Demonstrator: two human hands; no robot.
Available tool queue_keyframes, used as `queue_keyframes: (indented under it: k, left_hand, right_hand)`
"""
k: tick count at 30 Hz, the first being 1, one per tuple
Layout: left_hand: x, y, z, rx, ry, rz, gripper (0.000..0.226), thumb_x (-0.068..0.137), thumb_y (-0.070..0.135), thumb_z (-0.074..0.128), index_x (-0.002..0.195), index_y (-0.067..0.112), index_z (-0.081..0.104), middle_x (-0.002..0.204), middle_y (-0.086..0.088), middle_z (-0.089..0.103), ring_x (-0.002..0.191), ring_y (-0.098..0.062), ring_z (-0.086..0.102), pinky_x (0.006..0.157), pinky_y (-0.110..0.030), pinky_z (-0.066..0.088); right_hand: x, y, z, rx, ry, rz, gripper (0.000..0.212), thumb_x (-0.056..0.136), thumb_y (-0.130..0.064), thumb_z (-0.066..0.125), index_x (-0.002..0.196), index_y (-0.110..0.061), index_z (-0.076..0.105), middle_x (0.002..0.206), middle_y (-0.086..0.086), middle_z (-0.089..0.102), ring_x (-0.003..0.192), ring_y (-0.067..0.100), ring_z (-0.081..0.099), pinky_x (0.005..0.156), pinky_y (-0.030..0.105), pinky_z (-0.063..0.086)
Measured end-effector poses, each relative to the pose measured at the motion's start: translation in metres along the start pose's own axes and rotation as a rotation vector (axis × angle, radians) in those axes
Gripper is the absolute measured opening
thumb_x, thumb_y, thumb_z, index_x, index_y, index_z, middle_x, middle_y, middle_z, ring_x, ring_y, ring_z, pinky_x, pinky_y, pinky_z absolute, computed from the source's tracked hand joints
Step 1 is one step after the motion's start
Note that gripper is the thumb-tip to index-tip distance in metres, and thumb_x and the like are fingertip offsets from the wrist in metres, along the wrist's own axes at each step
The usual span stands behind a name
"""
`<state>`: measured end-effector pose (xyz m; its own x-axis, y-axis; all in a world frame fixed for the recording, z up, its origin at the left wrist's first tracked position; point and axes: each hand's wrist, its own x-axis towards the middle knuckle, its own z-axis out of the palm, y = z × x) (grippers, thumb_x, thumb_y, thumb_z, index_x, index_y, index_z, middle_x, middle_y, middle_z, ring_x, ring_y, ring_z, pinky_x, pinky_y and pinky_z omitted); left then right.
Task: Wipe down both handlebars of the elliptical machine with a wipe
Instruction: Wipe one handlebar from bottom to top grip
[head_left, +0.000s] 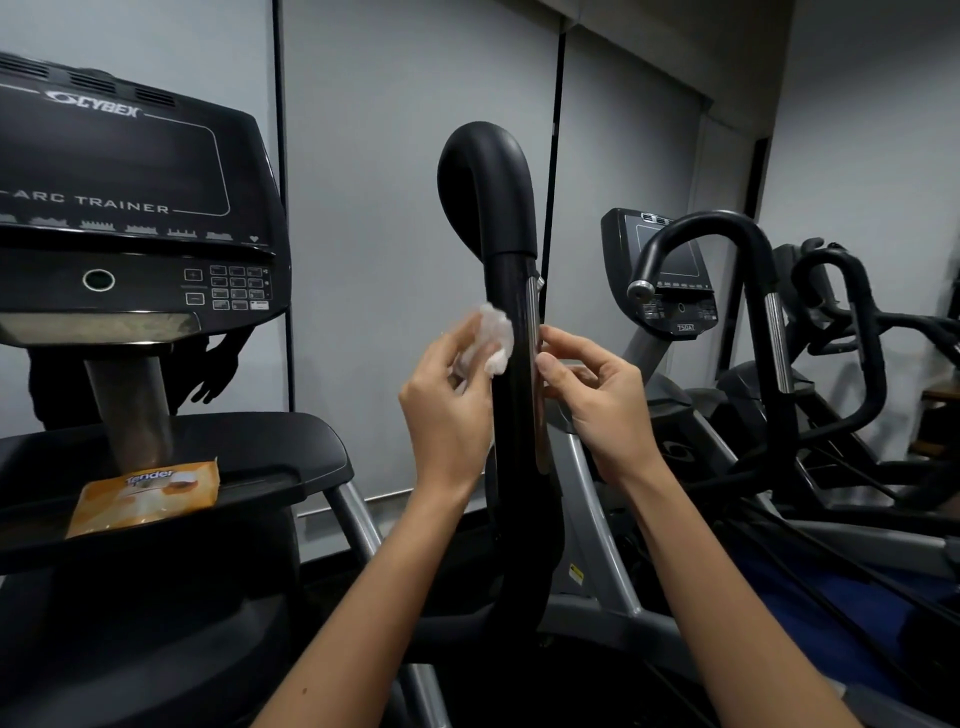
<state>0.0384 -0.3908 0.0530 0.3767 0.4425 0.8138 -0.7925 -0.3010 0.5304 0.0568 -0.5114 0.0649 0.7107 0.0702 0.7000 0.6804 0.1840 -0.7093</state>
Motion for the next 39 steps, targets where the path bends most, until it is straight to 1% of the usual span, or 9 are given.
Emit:
queue_keyframes:
  k: [4, 8, 15, 18, 23, 26, 31, 34, 39]
  left_hand:
    - [-0.003, -0.005, -0.001, -0.025, 0.011, -0.03, 0.034, 0.083, 0.001, 0.065, 0.097, 0.033, 0.068, 0.086, 0.021, 0.066, 0.095, -0.013, 0.061, 0.078, -0.018, 0.048]
    - [0.013, 0.004, 0.007, -0.082, 0.021, -0.076, 0.028, 0.085, -0.003, 0.06, 0.1, 0.016, 0.072, 0.095, 0.012, 0.065, 0.094, -0.012, 0.064, 0.084, -0.034, 0.054]
    - [-0.021, -0.006, 0.002, 0.248, -0.123, 0.318, 0.028, 0.088, 0.02, 0.058, 0.114, 0.014, 0.067, 0.114, -0.002, 0.058, 0.102, -0.011, 0.058, 0.087, -0.021, 0.049]
    - [-0.011, 0.001, 0.004, 0.025, -0.037, 0.014, 0.021, 0.088, 0.016, 0.064, 0.107, 0.013, 0.07, 0.101, 0.003, 0.064, 0.088, 0.001, 0.062, 0.077, -0.018, 0.052]
    - [0.011, -0.006, 0.003, -0.414, -0.169, -0.513, 0.024, 0.095, 0.018, 0.053, 0.107, 0.004, 0.068, 0.101, -0.016, 0.071, 0.093, -0.023, 0.068, 0.085, -0.033, 0.055]
    - [0.001, -0.004, -0.004, -0.473, -0.207, -0.564, 0.026, 0.093, 0.017, 0.055, 0.111, 0.002, 0.066, 0.102, -0.017, 0.07, 0.096, -0.025, 0.068, 0.087, -0.034, 0.055]
    - [-0.006, 0.008, 0.005, -0.289, -0.009, -0.284, 0.011, 0.085, 0.014, 0.067, 0.094, 0.018, 0.072, 0.097, -0.005, 0.07, 0.089, -0.011, 0.068, 0.075, -0.017, 0.052]
    - [0.017, 0.0, 0.011, -0.421, -0.095, -0.463, 0.018, 0.093, 0.019, 0.057, 0.097, 0.009, 0.071, 0.086, -0.008, 0.067, 0.068, -0.01, 0.061, 0.067, -0.02, 0.053]
    - [0.021, -0.016, 0.001, -0.639, -0.398, -0.752, 0.029, 0.098, 0.015, 0.043, 0.117, 0.003, 0.061, 0.095, -0.005, 0.07, 0.077, -0.009, 0.063, 0.063, -0.017, 0.051]
  right_hand:
    - [0.0, 0.002, 0.0, 0.002, 0.011, -0.013, 0.028, 0.087, -0.003, 0.06, 0.114, -0.01, 0.062, 0.092, 0.011, 0.07, 0.073, 0.009, 0.067, 0.071, 0.018, 0.053]
    - [0.0, 0.003, 0.001, 0.018, 0.018, -0.002, 0.028, 0.087, -0.003, 0.06, 0.113, -0.009, 0.062, 0.093, 0.014, 0.07, 0.074, 0.011, 0.068, 0.072, 0.02, 0.054]
    - [0.0, 0.004, 0.0, -0.01, 0.03, 0.0, 0.026, 0.086, -0.005, 0.061, 0.111, -0.013, 0.063, 0.098, 0.018, 0.068, 0.075, 0.011, 0.068, 0.068, 0.016, 0.052]
    - [0.0, 0.003, 0.001, 0.0, 0.026, -0.005, 0.027, 0.086, -0.003, 0.06, 0.112, -0.012, 0.062, 0.097, 0.018, 0.068, 0.073, 0.009, 0.068, 0.069, 0.017, 0.053]
    - [-0.001, 0.001, 0.0, -0.002, 0.003, -0.012, 0.029, 0.088, -0.002, 0.058, 0.116, -0.006, 0.06, 0.099, 0.018, 0.069, 0.082, 0.017, 0.069, 0.075, 0.023, 0.056]
    - [-0.001, 0.002, 0.0, -0.008, 0.009, -0.006, 0.03, 0.087, -0.003, 0.059, 0.117, -0.003, 0.06, 0.098, 0.015, 0.07, 0.083, 0.02, 0.069, 0.078, 0.026, 0.056]
    - [0.001, 0.003, 0.0, -0.011, 0.01, -0.003, 0.03, 0.087, -0.003, 0.06, 0.116, -0.005, 0.061, 0.104, 0.022, 0.067, 0.081, 0.019, 0.068, 0.075, 0.023, 0.055]
    - [0.001, 0.002, -0.001, -0.007, 0.003, -0.004, 0.03, 0.087, -0.003, 0.059, 0.117, -0.005, 0.061, 0.103, 0.02, 0.068, 0.081, 0.018, 0.069, 0.075, 0.023, 0.055]
    - [0.0, 0.001, 0.0, 0.014, -0.013, -0.013, 0.028, 0.087, -0.002, 0.058, 0.113, -0.011, 0.061, 0.098, 0.015, 0.069, 0.08, 0.015, 0.07, 0.072, 0.021, 0.054]
